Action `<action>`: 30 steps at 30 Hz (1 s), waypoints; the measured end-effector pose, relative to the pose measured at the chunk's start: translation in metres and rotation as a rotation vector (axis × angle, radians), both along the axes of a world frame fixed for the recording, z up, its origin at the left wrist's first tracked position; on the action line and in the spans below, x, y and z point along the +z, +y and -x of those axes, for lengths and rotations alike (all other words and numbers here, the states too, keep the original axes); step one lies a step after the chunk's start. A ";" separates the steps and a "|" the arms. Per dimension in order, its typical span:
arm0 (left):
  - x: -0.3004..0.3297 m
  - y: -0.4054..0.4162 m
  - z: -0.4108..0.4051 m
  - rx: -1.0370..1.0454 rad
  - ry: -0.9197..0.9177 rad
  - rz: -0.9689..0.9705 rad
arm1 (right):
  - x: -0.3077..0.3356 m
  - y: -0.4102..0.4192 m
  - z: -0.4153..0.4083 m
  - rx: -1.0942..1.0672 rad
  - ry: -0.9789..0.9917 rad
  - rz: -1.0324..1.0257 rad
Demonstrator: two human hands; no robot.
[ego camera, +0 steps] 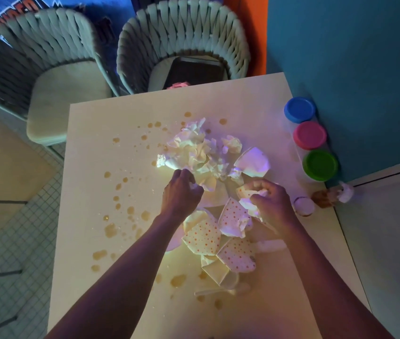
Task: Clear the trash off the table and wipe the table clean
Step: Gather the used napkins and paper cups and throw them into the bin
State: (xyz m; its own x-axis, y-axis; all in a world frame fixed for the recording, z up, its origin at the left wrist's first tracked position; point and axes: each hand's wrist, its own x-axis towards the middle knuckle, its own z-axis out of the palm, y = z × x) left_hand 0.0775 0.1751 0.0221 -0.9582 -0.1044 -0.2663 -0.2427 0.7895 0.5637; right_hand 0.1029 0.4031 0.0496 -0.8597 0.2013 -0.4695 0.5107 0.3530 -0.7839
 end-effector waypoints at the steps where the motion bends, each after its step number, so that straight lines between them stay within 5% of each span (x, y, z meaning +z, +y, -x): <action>1: 0.002 0.006 0.001 -0.037 0.010 -0.005 | 0.000 0.001 -0.003 0.000 -0.002 -0.016; 6: 0.007 0.037 0.009 -0.230 0.054 0.049 | -0.005 0.000 -0.022 0.010 0.042 -0.096; 20: -0.013 0.100 0.043 -0.505 0.008 0.415 | -0.021 0.002 -0.049 0.533 -0.022 -0.461; 30: -0.020 0.111 0.040 -0.435 -0.006 0.417 | -0.029 0.008 -0.053 0.431 -0.036 -0.449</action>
